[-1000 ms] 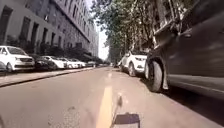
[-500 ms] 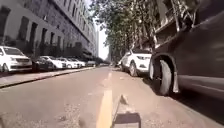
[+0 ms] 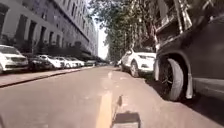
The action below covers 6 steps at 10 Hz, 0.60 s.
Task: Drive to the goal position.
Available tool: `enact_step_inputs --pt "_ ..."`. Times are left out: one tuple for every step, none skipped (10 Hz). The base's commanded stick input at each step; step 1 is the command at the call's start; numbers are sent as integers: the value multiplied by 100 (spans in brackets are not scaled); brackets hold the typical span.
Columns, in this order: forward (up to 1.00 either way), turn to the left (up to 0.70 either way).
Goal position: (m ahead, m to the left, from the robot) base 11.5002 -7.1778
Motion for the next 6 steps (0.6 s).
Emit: enact_step_inputs --pt "70 0" --pt "70 0" --pt "70 0" --pt "70 0" --pt "70 0" --pt "70 0"
